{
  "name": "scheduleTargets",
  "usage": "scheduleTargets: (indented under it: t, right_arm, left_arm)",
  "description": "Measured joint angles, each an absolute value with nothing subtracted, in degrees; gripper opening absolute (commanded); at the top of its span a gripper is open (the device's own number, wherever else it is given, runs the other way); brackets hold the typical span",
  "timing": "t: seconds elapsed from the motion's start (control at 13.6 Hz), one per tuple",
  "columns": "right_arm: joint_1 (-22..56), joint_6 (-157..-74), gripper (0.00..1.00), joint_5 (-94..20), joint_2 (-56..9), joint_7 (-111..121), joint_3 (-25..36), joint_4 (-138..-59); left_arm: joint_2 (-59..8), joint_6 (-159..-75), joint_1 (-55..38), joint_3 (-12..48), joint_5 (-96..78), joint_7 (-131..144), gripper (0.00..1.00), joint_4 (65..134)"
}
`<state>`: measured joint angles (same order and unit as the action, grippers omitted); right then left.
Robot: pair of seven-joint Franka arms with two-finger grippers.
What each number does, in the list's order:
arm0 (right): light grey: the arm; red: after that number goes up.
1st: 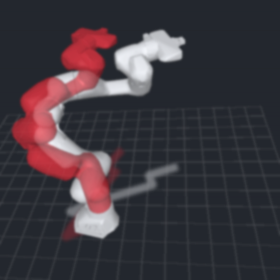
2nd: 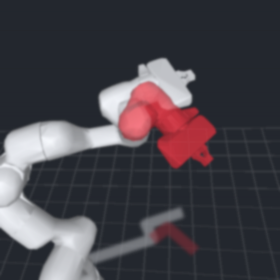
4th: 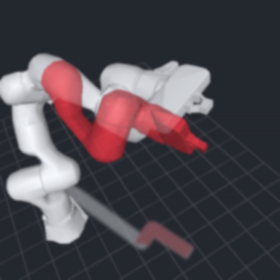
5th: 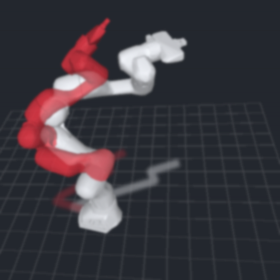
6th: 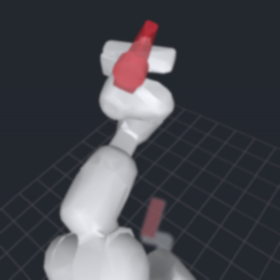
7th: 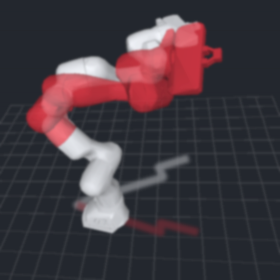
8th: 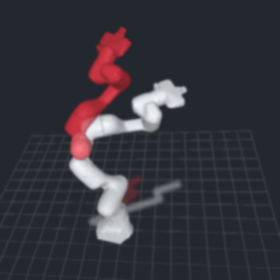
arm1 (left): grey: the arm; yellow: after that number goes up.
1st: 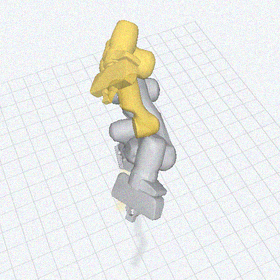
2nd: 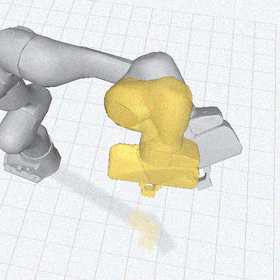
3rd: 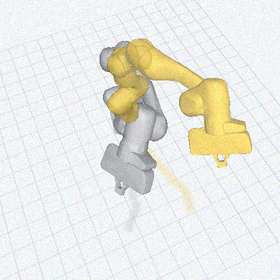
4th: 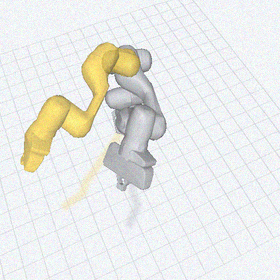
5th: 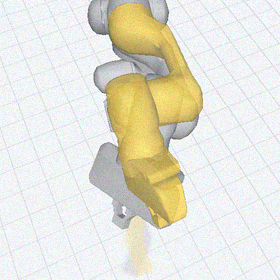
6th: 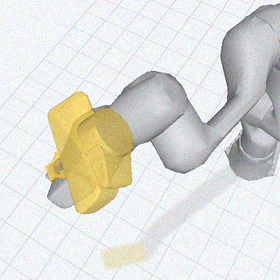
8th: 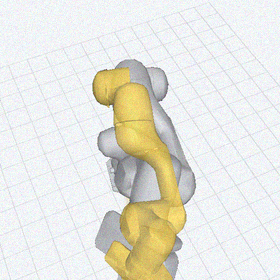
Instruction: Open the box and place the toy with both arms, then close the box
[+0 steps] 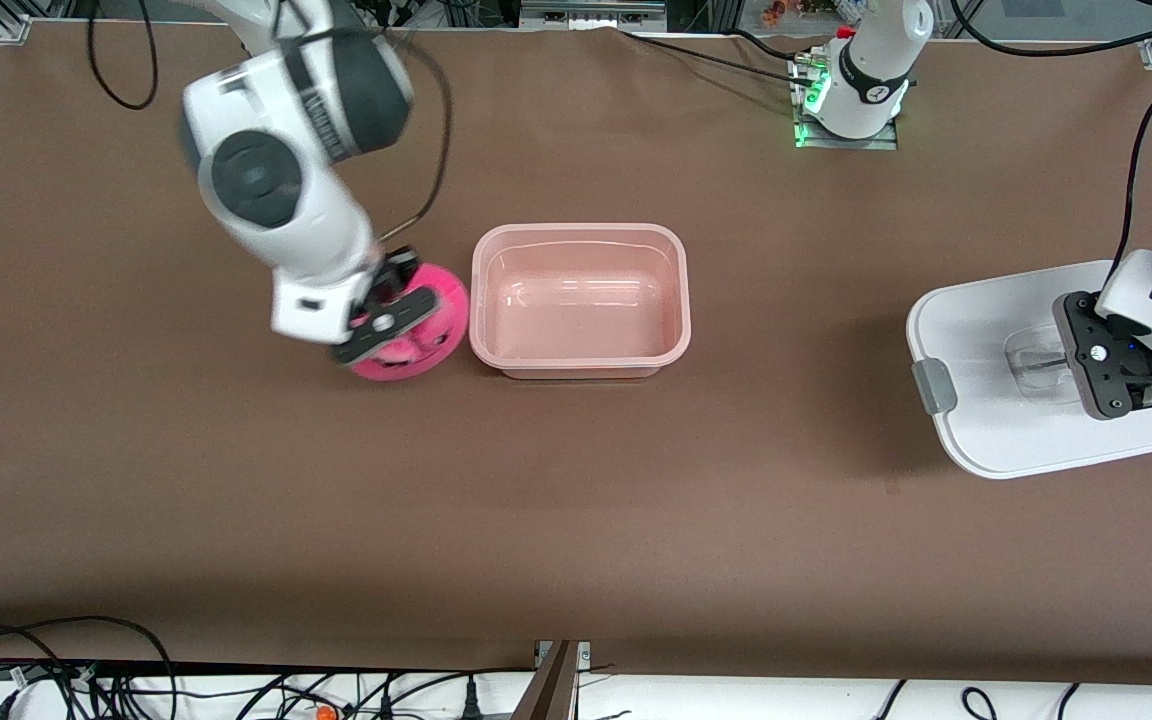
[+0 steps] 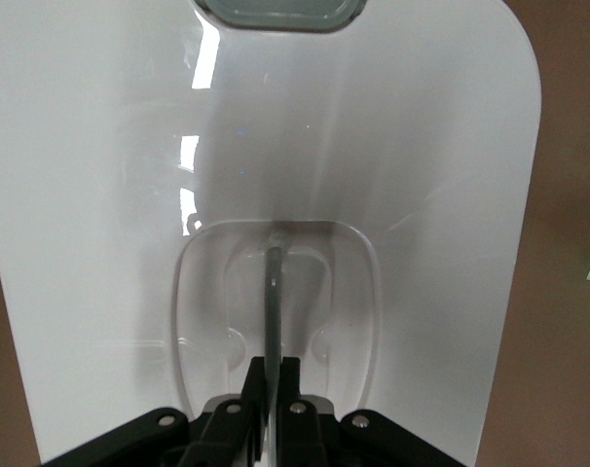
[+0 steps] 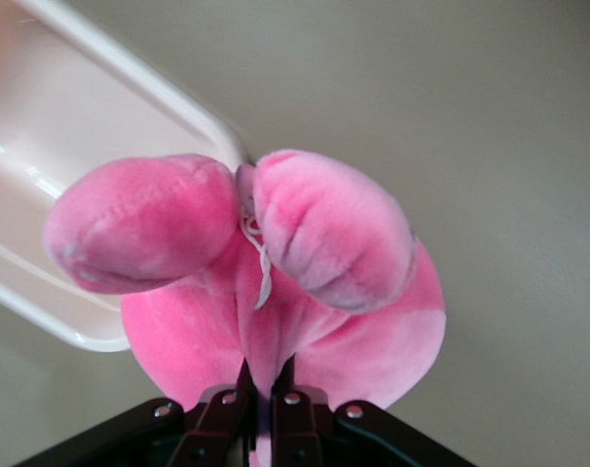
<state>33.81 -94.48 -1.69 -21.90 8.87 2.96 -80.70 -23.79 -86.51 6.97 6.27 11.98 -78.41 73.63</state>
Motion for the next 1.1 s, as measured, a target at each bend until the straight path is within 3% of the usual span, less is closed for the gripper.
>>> scheduleTargets:
  t: [0.44,0.74,1.1]
  right_arm:
    - [43.6,-82.74,0.0,-1.59,-31.7,13.46,0.46,-63.45]
    - [48.33,-81.99,0.0,3.4,-34.21,19.63,-0.9,-62.39]
    - [48.68,-82.1,0.0,6.57,-36.62,25.38,-0.87,-62.06]
  left_arm:
    - [-23.79,-86.47,7.07,6.25,11.99,-78.4,0.0,73.63]
    - [-23.79,-86.46,7.07,6.25,11.99,-78.41,0.0,73.63]
    - [-23.79,-86.46,7.06,6.27,11.99,-78.41,0.0,73.63]
